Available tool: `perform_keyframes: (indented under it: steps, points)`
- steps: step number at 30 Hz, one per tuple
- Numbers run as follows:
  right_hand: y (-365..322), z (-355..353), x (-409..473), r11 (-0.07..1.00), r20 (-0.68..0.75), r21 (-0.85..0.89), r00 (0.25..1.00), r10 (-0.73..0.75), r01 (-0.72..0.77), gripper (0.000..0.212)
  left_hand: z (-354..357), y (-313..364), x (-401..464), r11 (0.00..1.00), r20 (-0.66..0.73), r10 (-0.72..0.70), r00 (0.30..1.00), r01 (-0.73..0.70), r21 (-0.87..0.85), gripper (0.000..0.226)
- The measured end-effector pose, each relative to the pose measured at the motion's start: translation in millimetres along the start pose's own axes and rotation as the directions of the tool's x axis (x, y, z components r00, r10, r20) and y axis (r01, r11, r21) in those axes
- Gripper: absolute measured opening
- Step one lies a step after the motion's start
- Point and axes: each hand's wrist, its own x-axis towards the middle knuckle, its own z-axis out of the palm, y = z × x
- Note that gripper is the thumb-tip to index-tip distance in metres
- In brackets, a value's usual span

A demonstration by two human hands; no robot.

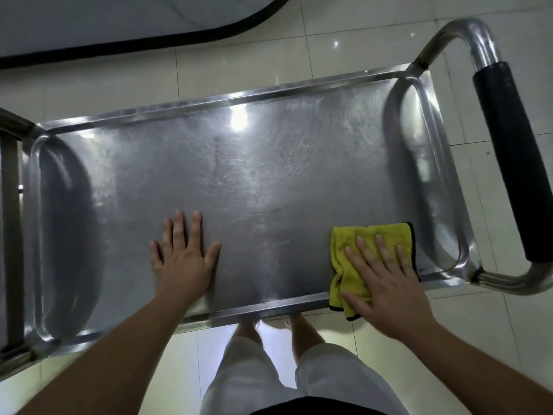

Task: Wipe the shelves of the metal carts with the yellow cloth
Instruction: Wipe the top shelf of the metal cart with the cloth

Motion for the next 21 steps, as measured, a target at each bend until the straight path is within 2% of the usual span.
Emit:
perform_keyframes:
  steps: [2,6,11,13,15,18,21]
  points:
    - [26.5,-2.8,11.6,0.997,-0.018,0.025,0.997,0.071,-0.070,0.074,0.2,-0.6,1.0,1.000,-0.003,0.000,1.000,0.000,-0.002,0.074]
    - [75.2,-17.6,37.6,0.901,0.000,0.124,0.908,0.420,-0.417,0.074,1.4,-2.6,2.4,1.000,-0.017,0.008,1.000,-0.008,0.006,0.076]
    - [49.0,-9.7,30.4,0.813,-0.059,0.263,0.832,0.551,-0.520,0.071,-1.2,0.1,1.3,1.000,0.002,-0.005,1.000,0.005,0.017,0.073]
    - [24.0,0.4,13.7,0.831,-0.103,0.266,0.842,0.529,-0.489,0.067,-2.7,1.3,1.4,1.000,0.013,-0.001,1.000,0.001,0.018,0.073]
    - [3.1,7.6,-1.5,0.884,-0.158,0.251,0.884,0.440,-0.395,0.060,-4.1,1.5,1.7,1.000,0.026,-0.002,1.000,0.001,0.015,0.073]
    - [-21.5,13.2,-17.5,0.958,-0.225,0.204,0.943,0.247,-0.202,0.052,-8.3,2.6,3.2,1.000,0.062,-0.006,0.998,0.006,0.009,0.074]
    - [-42.6,9.9,-24.2,0.993,-0.226,0.113,0.973,0.055,-0.030,0.048,-16.7,2.9,4.4,1.000,0.101,0.012,0.995,-0.011,-0.016,0.076]
